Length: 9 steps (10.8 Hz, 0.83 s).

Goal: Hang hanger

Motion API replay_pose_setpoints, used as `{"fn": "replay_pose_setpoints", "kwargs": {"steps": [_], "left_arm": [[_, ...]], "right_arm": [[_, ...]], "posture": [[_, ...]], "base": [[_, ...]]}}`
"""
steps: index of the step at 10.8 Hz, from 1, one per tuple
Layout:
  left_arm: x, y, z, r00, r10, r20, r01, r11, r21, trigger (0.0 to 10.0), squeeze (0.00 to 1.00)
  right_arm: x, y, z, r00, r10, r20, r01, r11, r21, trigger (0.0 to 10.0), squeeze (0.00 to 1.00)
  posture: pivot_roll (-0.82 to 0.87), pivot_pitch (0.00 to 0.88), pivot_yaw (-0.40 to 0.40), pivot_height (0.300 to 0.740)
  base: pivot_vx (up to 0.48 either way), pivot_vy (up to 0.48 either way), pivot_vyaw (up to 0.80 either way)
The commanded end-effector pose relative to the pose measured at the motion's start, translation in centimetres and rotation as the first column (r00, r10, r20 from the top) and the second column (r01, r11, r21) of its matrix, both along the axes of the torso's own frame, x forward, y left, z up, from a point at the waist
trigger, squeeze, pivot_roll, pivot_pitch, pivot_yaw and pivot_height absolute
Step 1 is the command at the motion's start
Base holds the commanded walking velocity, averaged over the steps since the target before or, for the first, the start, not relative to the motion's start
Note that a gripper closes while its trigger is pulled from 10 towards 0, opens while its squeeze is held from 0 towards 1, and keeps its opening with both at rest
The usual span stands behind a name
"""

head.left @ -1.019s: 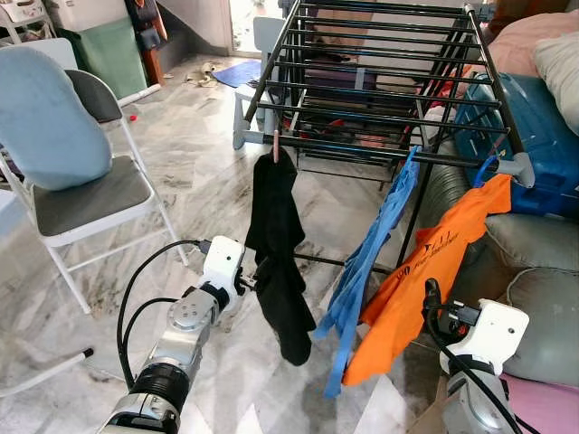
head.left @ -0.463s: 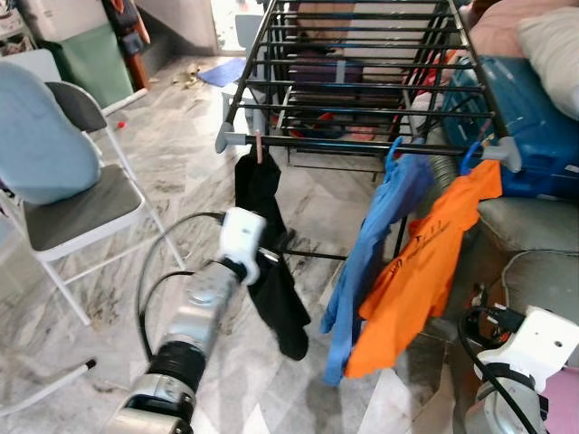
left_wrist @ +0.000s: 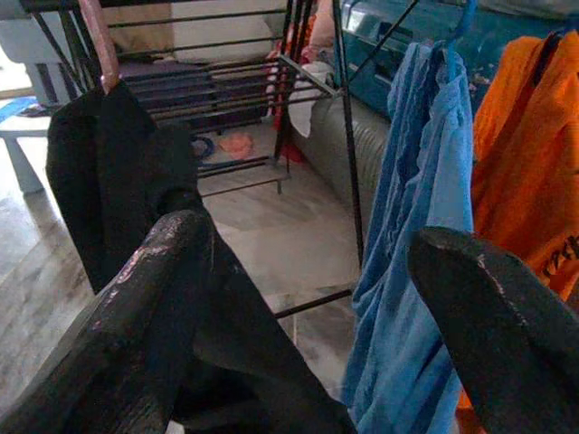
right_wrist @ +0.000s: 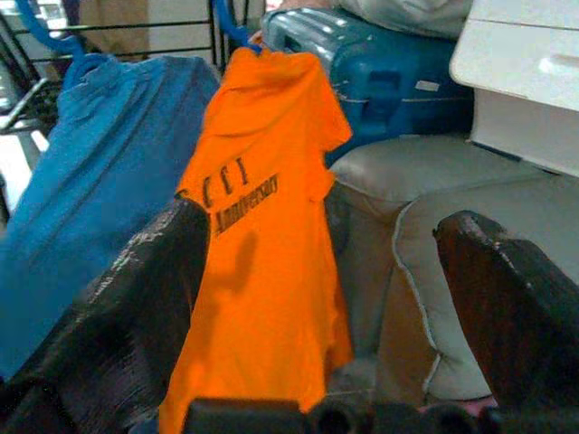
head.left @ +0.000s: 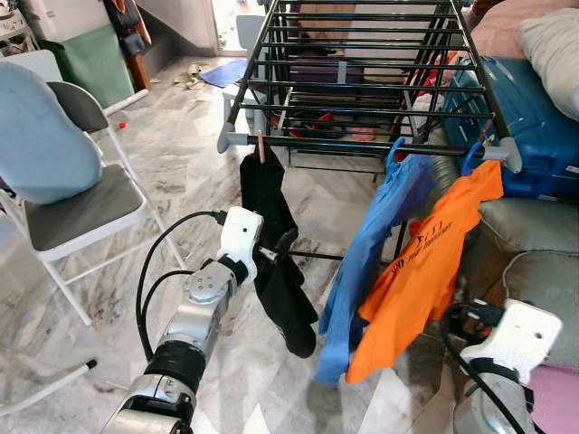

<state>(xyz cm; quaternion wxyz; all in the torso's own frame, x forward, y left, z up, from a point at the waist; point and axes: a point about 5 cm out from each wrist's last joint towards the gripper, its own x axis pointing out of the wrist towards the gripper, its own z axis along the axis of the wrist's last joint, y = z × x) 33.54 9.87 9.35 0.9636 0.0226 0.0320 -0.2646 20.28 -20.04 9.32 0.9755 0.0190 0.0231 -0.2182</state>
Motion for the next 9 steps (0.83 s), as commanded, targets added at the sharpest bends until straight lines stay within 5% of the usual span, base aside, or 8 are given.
{"fn": "replay_pose_setpoints", "kwargs": {"steps": [1, 6, 9], "left_arm": [[0.1, -0.1, 0.6, 1.000, -0.018, 0.025, 0.018, 1.000, 0.001, 10.0, 0.00], [-0.1, -1.4, 0.7, 0.996, -0.089, 0.013, 0.089, 0.996, -0.008, 10.0, 0.00], [-0.7, -2.0, 0.3, 0.993, -0.120, -0.016, 0.120, 0.993, -0.012, 10.0, 0.00]], "right_arm": [[-0.2, 0.3, 0.5, 1.000, -0.002, 0.013, 0.002, 1.000, -0.003, 10.0, 0.00], [0.5, 1.2, 1.2, 0.999, 0.008, 0.035, -0.007, 1.000, -0.014, 10.0, 0.00], [0.1, 0.9, 1.0, 1.000, -0.019, 0.021, 0.019, 1.000, -0.020, 10.0, 0.00]], "posture": [[-0.05, 0.000, 0.035, 0.740], [-0.06, 0.000, 0.040, 0.740], [-0.06, 0.024, 0.051, 0.740]], "base": [[0.356, 0.319, -0.80], [0.390, 0.280, 0.00], [0.000, 0.000, -0.27]]}}
